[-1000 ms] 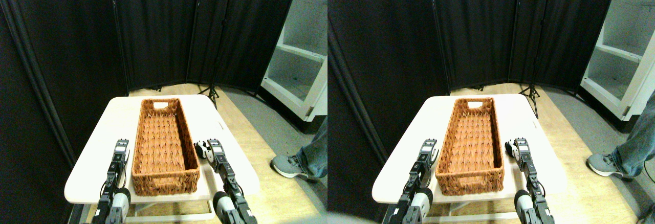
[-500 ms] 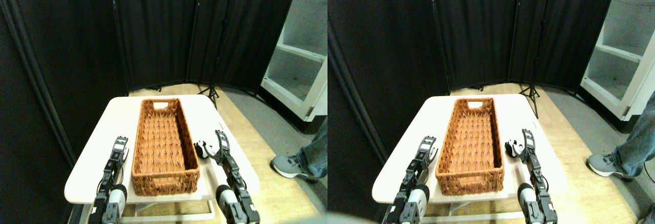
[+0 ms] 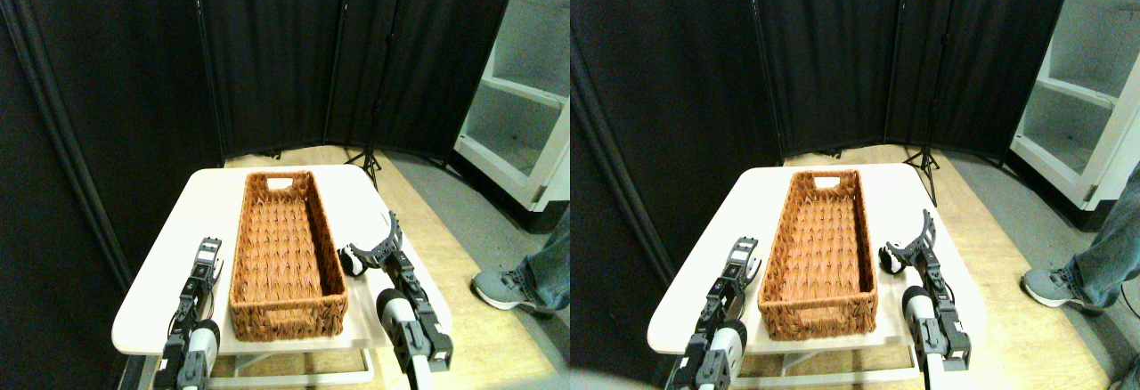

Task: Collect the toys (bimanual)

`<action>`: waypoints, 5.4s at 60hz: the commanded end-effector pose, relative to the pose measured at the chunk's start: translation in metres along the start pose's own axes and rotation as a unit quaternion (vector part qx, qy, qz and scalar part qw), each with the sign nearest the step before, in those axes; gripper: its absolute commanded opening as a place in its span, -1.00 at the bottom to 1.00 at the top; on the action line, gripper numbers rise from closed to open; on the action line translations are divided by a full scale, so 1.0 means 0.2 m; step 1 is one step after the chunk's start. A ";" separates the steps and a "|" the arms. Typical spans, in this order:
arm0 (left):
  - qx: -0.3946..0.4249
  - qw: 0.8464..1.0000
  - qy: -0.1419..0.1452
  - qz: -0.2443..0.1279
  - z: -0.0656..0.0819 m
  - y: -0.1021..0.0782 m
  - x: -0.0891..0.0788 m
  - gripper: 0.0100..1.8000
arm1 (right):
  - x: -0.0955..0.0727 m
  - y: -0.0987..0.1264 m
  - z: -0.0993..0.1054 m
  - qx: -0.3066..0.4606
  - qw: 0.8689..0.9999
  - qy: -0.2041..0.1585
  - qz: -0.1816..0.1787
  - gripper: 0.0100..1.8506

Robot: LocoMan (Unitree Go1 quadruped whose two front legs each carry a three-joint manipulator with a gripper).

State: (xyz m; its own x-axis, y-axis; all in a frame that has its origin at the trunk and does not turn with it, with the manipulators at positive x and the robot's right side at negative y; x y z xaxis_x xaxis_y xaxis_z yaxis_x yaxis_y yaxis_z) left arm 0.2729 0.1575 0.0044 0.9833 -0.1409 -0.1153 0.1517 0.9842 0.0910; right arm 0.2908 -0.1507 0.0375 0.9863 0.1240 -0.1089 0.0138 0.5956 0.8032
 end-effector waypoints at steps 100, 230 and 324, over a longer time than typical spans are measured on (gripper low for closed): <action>0.001 1.000 -0.021 0.016 0.03 0.00 0.01 -0.70 | 0.12 -0.23 -0.28 0.300 0.942 0.063 -0.134 -0.91; 0.002 0.997 -0.054 0.050 0.00 0.12 -0.07 -0.79 | 0.17 0.56 -0.31 0.180 0.966 0.188 0.012 -0.20; -0.434 0.892 -0.085 0.092 0.09 0.17 0.16 -0.35 | 0.07 -0.15 0.06 0.228 0.969 -0.062 -0.068 -0.99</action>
State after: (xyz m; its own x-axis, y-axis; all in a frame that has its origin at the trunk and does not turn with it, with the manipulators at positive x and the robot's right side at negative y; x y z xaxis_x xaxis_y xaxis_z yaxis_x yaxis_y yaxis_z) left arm 0.3071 0.1880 0.0177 0.9936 0.1083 -0.0317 -0.0990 0.7016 -0.7057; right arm 0.3050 -0.1821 0.0105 0.9743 -0.0531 -0.2189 0.2251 0.1873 0.9562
